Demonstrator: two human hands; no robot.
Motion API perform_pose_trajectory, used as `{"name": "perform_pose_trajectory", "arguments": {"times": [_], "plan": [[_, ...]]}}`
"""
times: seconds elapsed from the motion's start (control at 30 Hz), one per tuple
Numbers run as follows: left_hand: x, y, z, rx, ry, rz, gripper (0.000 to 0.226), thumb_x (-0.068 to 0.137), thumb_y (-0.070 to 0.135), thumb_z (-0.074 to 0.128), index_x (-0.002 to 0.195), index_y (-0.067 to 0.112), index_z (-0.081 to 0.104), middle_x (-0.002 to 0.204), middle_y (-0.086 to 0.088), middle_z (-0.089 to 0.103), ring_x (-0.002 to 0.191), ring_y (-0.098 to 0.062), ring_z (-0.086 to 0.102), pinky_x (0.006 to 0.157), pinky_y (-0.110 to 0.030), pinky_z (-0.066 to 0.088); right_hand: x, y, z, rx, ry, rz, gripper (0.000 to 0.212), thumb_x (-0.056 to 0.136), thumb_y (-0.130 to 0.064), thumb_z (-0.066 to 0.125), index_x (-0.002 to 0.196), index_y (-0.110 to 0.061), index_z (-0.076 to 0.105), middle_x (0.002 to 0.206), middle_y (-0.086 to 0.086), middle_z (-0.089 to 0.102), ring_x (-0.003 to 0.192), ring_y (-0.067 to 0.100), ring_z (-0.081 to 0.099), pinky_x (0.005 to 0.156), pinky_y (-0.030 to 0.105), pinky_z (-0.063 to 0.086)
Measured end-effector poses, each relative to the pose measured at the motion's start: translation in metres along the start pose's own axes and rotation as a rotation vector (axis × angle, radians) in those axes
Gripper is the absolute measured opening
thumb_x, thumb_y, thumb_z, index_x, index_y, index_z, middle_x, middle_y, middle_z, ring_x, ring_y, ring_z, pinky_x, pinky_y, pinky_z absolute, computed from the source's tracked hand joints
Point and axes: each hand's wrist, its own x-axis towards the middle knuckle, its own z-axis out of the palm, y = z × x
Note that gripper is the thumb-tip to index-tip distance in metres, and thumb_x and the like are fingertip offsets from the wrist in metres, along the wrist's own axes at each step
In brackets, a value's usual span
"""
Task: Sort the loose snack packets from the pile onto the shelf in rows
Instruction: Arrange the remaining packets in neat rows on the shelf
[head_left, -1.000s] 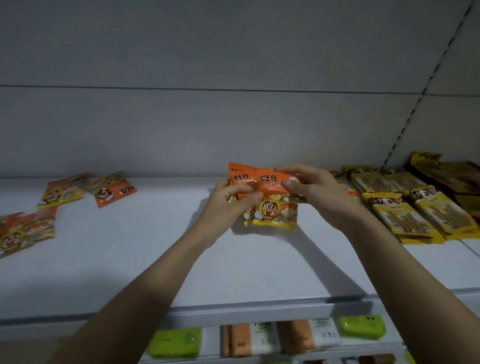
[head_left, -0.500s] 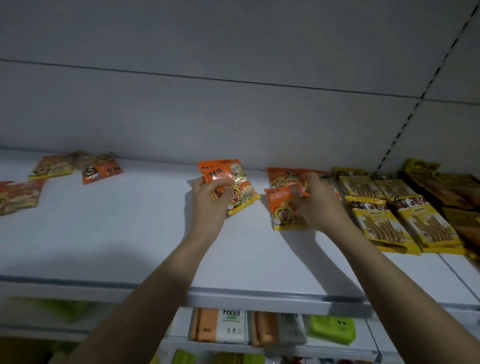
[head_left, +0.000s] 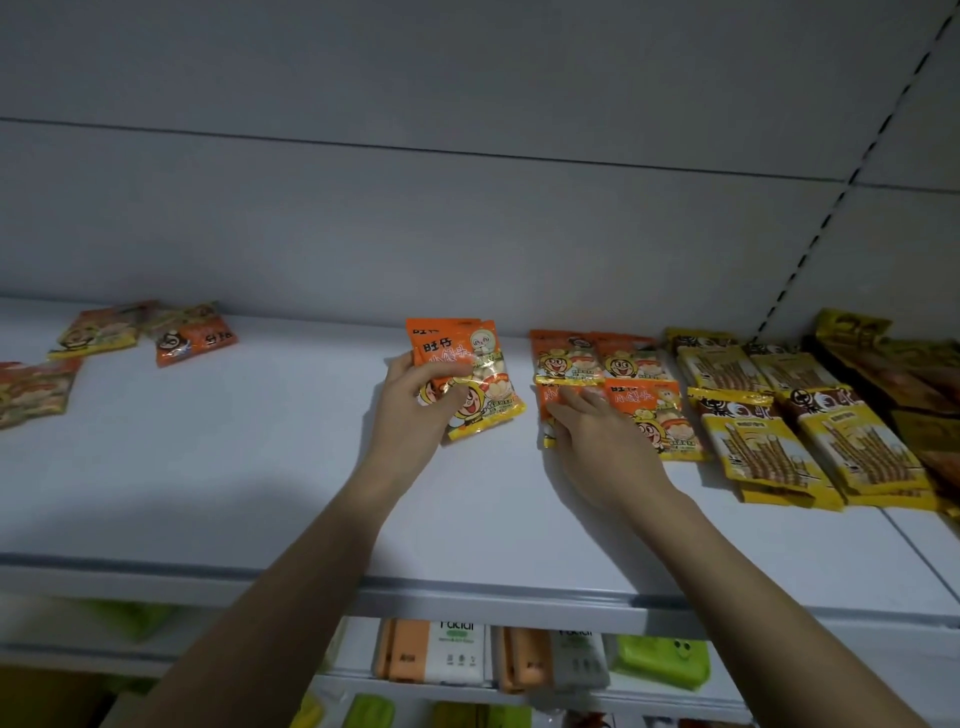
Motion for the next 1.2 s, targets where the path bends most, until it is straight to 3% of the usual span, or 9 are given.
{"name": "perform_pose_trajectory", "arguments": {"times": [0.17,0.3,0.37,0.47,0.57,0.73,0.87,1.03,1.2], "plan": [[-0.004,-0.004,0.001,0.027,-0.043,-0.021,0.024,0.091,0.01,0.072,0.091,0.034,0.072,0.124,0.012,0.056,0.108,-0.009,0.065,0.072,-0.026,0.06,0.001,0.002,-0.001,-0.01,-0.056,0.004,0.045,0.106,-0.024,0.031,0.15,-0.017,0.038,0.163,0.004,0.025,0.15,0.027,0.02,0.118,0.042,0.023],[-0.009,0.001,0.003,-0.013,-0.068,-0.051,0.019,0.092,0.008,0.07,0.093,0.027,0.068,0.125,0.008,0.057,0.099,-0.003,0.067,0.065,-0.019,0.057,-0.001,0.002,-0.01,0.016,-0.102,-0.005,0.045,0.103,-0.014,0.038,0.148,-0.018,0.039,0.162,0.005,0.026,0.15,0.026,0.018,0.117,0.04,0.023],[-0.009,0.003,0.005,-0.043,-0.069,-0.086,0.018,0.092,0.007,0.069,0.093,0.026,0.067,0.125,0.007,0.058,0.1,-0.006,0.067,0.064,-0.018,0.057,-0.004,0.001,-0.018,0.142,0.003,-0.035,0.042,0.101,-0.011,0.045,0.142,-0.016,0.046,0.157,0.007,0.033,0.148,0.027,0.023,0.112,0.039,0.03],[-0.012,0.008,0.016,-0.064,-0.117,-0.092,0.02,0.09,0.007,0.072,0.095,0.026,0.069,0.123,0.005,0.061,0.103,-0.015,0.069,0.069,-0.026,0.06,-0.01,-0.007,-0.033,0.443,0.255,-0.009,0.032,0.099,-0.023,0.054,0.131,-0.018,0.051,0.131,0.001,0.052,0.122,0.022,0.049,0.091,0.033,0.044],[-0.012,0.02,0.034,-0.132,-0.149,-0.087,0.025,0.086,0.004,0.076,0.101,0.023,0.07,0.114,0.001,0.069,0.099,-0.02,0.072,0.072,-0.032,0.062,-0.009,-0.012,-0.047,0.706,0.236,0.045,0.042,0.093,-0.031,0.066,0.129,-0.026,0.046,0.105,-0.01,0.056,0.09,0.012,0.061,0.075,0.033,0.052],[0.005,0.037,0.054,-0.185,-0.171,-0.09,0.043,0.081,0.007,0.081,0.118,0.021,0.063,0.11,0.005,0.067,0.097,-0.019,0.072,0.077,-0.037,0.063,0.013,0.022,-0.055,0.78,0.312,0.165,0.039,0.087,-0.018,0.074,0.121,-0.026,0.057,0.101,-0.011,0.064,0.088,0.012,0.065,0.074,0.032,0.056],[0.026,0.038,0.055,-0.198,-0.158,-0.127,0.05,0.084,0.001,0.076,0.127,0.019,0.058,0.112,0.006,0.065,0.101,-0.015,0.069,0.075,-0.028,0.061,0.038,0.073,-0.067,0.67,0.345,0.331,0.029,0.091,-0.014,0.07,0.118,-0.022,0.061,0.097,-0.003,0.065,0.085,0.017,0.067,0.068,0.029,0.051],[0.045,0.031,0.058,-0.099,-0.19,-0.143,0.062,0.08,-0.004,0.077,0.129,0.023,0.05,0.11,0.008,0.066,0.103,-0.013,0.067,0.079,-0.023,0.057,0.068,0.107,-0.062,0.466,0.222,0.411,0.025,0.092,-0.01,0.058,0.116,-0.016,0.064,0.105,0.01,0.073,0.099,0.032,0.067,0.08,0.045,0.058],[0.055,0.015,0.069,-0.065,-0.223,-0.216,0.068,0.078,-0.009,0.077,0.135,0.013,0.048,0.12,-0.007,0.067,0.112,-0.028,0.066,0.094,-0.054,0.055,0.08,0.103,-0.055,0.171,0.165,0.336,0.039,0.097,-0.019,0.054,0.134,-0.007,0.054,0.129,0.021,0.056,0.111,0.041,0.056,0.085,0.044,0.051]]}}
